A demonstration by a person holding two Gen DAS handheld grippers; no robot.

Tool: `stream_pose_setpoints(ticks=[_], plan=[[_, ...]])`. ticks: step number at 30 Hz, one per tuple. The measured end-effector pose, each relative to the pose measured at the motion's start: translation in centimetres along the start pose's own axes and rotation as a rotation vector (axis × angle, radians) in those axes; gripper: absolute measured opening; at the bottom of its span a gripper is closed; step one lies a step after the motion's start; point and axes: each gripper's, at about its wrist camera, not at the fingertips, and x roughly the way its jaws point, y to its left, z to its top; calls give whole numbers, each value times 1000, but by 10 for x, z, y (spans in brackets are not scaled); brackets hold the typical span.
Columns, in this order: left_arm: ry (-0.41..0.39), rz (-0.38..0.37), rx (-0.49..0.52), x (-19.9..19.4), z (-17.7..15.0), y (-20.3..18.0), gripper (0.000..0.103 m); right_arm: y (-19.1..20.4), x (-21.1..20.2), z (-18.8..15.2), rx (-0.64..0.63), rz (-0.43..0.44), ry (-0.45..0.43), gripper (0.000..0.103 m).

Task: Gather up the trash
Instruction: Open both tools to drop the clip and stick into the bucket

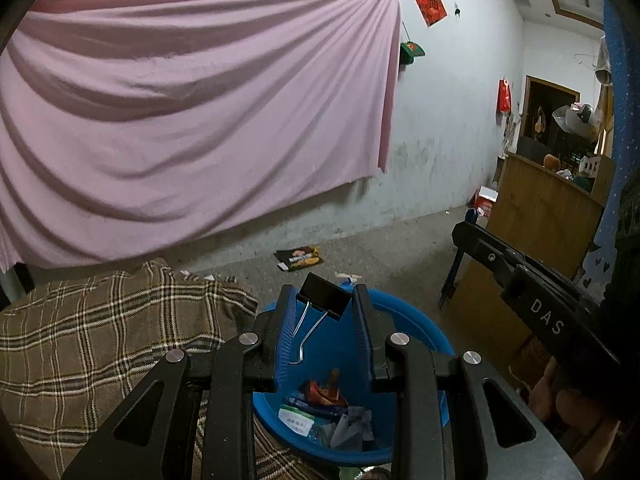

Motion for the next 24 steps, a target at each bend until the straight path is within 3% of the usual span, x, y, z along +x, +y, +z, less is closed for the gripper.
stream_pose_setpoints(ticks=[9,13,24], plan=[[88,-5,-36,14,0,8,25,-11,12,-5,15,2,76,6],[117,-7,-63,20,-2,11,30,-16,18,-8,21,-2,104,6],[119,13,-107,11,1,24,38,-18,23,-11,17,-1,143,12]])
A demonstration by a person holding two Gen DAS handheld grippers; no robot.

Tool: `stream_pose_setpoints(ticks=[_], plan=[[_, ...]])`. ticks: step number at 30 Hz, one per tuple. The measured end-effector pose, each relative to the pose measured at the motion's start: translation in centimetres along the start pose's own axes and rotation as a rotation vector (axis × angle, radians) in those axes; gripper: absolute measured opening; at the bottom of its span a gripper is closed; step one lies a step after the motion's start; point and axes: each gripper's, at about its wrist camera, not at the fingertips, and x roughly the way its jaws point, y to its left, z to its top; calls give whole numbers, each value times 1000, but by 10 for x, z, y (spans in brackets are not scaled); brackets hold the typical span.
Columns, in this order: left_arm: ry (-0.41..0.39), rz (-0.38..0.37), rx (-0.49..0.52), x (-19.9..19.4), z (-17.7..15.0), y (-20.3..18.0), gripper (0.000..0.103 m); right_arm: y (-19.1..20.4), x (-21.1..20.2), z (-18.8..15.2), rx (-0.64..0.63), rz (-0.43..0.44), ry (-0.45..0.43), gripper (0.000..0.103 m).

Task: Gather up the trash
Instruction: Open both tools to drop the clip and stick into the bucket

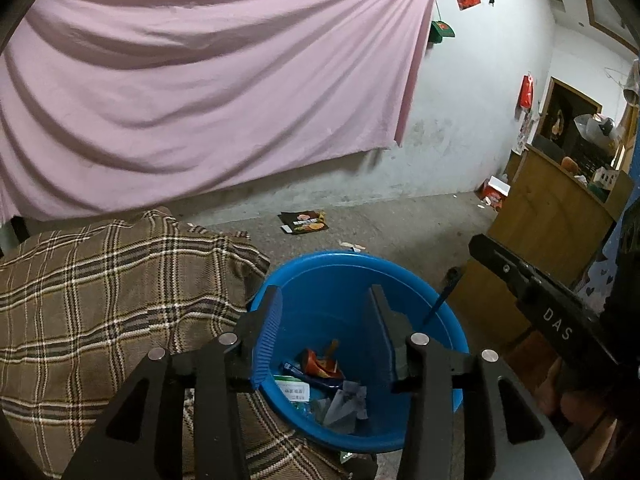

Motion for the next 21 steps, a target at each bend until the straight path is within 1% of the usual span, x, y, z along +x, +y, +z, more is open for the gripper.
stream_pose_setpoints(ticks=[1,2,3,9,10,12,16,17,18,19,21], plan=[[-2,4,-1,-2,0,1,39,0,0,0,-2,0,2,17],[-5,7,-2,-3,1,1,40,0,0,0,-2,0,2,26],[-8,10,-5,-4,1,2,42,-1,0,0,0,1,1,28],[-25,28,-12,-9,5,3,48,-2,-1,1,4,2,-4,30],[-26,30,-13,-9,5,4,49,-1,-1,1,5,1,-4,32],[-33,37,-15,-11,4,5,55,0,0,0,7,1,-6,36],[-46,55,-19,-14,5,7,61,-1,-1,2,11,3,-11,43],[-49,64,-18,-15,6,7,67,-2,-1,2,11,2,-12,45],[-59,74,-18,-16,6,8,75,-2,-1,2,11,0,-13,45],[-71,79,-21,-18,6,9,79,-2,-1,2,11,-2,-12,46],[-106,86,-36,-21,6,12,95,-2,1,2,11,-14,-7,54]])
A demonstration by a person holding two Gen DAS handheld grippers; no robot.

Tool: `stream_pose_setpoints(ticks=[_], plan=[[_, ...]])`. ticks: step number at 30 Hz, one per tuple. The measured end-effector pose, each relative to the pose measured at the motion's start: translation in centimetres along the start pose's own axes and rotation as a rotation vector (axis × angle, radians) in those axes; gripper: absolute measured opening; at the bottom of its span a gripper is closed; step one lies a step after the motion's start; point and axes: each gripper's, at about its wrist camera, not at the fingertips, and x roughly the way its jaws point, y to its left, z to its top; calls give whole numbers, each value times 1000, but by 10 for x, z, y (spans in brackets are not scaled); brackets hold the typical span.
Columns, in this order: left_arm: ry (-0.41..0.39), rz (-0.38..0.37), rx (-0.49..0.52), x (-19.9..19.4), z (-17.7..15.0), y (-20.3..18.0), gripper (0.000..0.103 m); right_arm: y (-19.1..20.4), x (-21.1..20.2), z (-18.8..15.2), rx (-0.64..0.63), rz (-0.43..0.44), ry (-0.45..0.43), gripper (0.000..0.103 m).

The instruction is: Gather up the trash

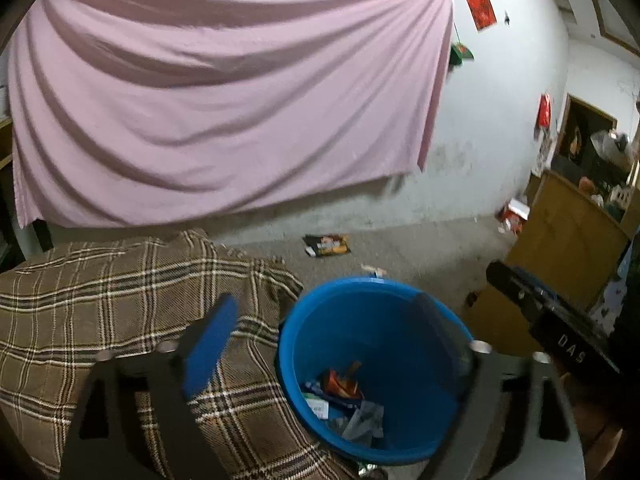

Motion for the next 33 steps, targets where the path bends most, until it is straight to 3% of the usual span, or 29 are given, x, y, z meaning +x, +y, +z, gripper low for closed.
stream_pose_setpoints(ticks=[2,9,12,33], plan=[[-34,19,-16,-4,0,3,98,-1,0,0,5,-8,-2,77],[-72,77,1,-11,-1,9,98,-4,-5,5,23,-8,-18,88],[-88,81,0,-17,-3,11,98,-1,-8,6,22,-10,-22,103],[-191,163,-24,-96,-9,39,99,58,-54,5,-60,-20,-74,103]])
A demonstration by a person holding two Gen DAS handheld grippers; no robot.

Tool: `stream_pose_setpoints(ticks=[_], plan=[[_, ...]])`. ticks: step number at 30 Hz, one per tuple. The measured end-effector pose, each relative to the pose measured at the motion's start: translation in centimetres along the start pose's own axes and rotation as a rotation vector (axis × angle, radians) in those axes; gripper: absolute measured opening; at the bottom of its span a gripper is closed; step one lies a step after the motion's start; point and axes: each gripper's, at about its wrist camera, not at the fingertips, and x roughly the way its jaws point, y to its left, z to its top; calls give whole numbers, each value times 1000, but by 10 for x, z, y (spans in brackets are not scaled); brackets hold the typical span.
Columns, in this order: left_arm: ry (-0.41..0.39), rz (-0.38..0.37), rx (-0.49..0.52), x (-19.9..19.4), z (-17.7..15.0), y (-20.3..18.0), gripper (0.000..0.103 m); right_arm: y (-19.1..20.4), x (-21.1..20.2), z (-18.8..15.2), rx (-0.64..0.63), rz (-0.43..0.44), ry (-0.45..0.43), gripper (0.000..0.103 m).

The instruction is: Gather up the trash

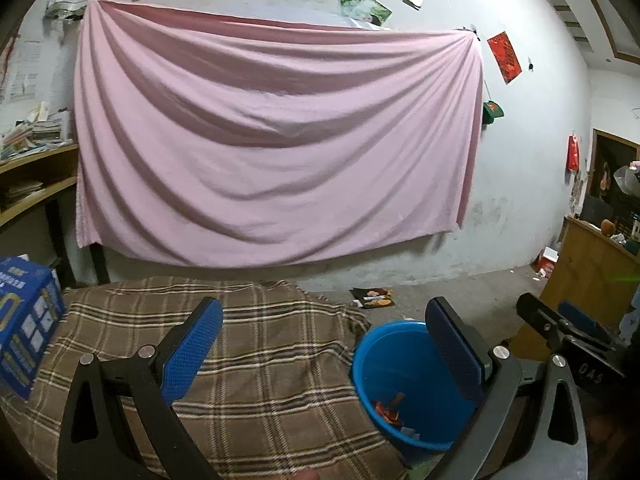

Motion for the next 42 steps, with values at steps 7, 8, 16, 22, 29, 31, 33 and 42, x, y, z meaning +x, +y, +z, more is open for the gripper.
stream_pose_setpoints(ticks=[7,8,16,22,29,31,33,42], plan=[[-11,25,-14,-26,-8,19,99,21,-21,-6,-30,8,8,103],[-14,28,-15,-31,-9,21,99,24,-23,-8,-36,10,11,103],[-34,67,-19,-66,-20,44,99,46,-45,-23,-79,22,16,103],[-50,97,-13,-88,-29,57,99,63,-60,-32,-109,30,20,103],[-63,123,-13,-116,-44,71,99,88,-77,-41,-155,61,19,103],[-68,132,-19,-124,-48,77,99,95,-82,-45,-166,71,15,103],[-77,141,-24,-133,-52,81,99,104,-89,-49,-173,88,9,103],[-107,177,-6,-171,-75,94,99,131,-121,-67,-182,125,-60,103]])
